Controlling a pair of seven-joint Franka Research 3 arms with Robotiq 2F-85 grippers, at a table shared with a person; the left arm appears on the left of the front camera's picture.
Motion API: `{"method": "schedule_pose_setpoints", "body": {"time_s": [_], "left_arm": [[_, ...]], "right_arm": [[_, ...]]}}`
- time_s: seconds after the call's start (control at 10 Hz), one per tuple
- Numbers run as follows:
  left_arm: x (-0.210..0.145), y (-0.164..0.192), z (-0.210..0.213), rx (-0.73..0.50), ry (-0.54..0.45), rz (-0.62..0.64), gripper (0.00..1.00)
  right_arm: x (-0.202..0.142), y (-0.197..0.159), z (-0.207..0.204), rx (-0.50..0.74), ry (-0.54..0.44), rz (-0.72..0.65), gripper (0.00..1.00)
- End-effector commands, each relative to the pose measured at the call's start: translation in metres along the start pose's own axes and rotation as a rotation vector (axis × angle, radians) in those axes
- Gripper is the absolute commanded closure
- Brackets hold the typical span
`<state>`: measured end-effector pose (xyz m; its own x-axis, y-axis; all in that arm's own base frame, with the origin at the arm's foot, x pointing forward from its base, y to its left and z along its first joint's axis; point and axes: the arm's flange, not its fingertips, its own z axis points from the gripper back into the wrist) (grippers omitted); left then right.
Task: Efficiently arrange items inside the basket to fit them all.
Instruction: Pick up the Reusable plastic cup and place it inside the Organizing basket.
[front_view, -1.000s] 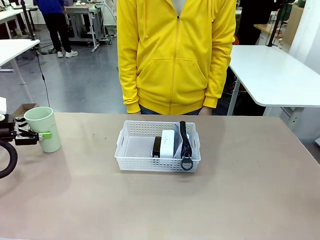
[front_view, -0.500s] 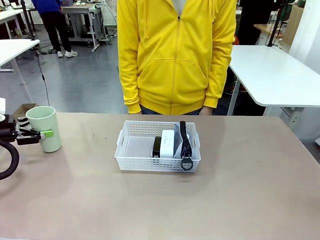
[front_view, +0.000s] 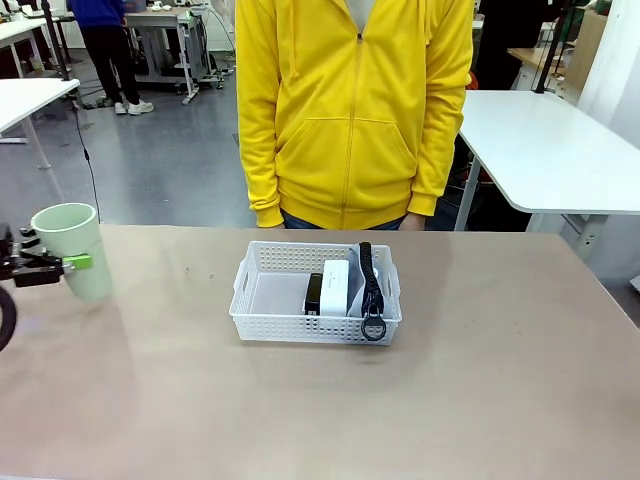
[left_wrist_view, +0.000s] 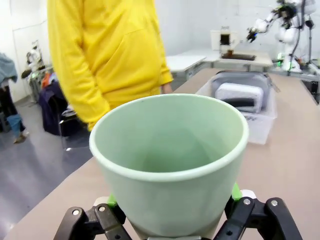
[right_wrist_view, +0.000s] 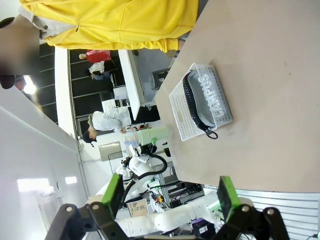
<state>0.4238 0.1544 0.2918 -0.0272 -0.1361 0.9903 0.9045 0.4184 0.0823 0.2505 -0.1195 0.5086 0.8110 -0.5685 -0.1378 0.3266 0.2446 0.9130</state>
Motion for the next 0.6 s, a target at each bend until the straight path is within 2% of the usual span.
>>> {"method": "schedule_pose_setpoints", "body": {"time_s": [0.0, 0.1, 0.2, 0.3, 0.4, 0.5], "left_arm": [[0.046, -0.072, 0.052, -0.022, -0.047, -0.018, 1.00], [0.069, -0.108, 0.084, -0.014, 0.017, -0.015, 0.71], [0.078, -0.139, 0.103, -0.022, 0.022, -0.055, 1.00], [0.081, -0.156, 0.115, -0.018, -0.024, -0.075, 1.00], [0.049, -0.109, 0.076, -0.033, 0.000, -0.036, 1.00], [0.049, -0.109, 0.076, -0.033, 0.000, -0.036, 1.00]], "right_arm": [[0.000, 0.004, 0.000, 0.022, 0.000, -0.001, 0.00], [0.000, 0.004, 0.000, 0.022, 0.000, -0.001, 0.00], [0.000, 0.004, 0.000, 0.022, 0.000, -0.001, 0.00], [0.000, 0.004, 0.000, 0.022, 0.000, -0.001, 0.00], [0.000, 0.004, 0.000, 0.022, 0.000, -0.001, 0.00], [0.000, 0.004, 0.000, 0.022, 0.000, -0.001, 0.00]]}}
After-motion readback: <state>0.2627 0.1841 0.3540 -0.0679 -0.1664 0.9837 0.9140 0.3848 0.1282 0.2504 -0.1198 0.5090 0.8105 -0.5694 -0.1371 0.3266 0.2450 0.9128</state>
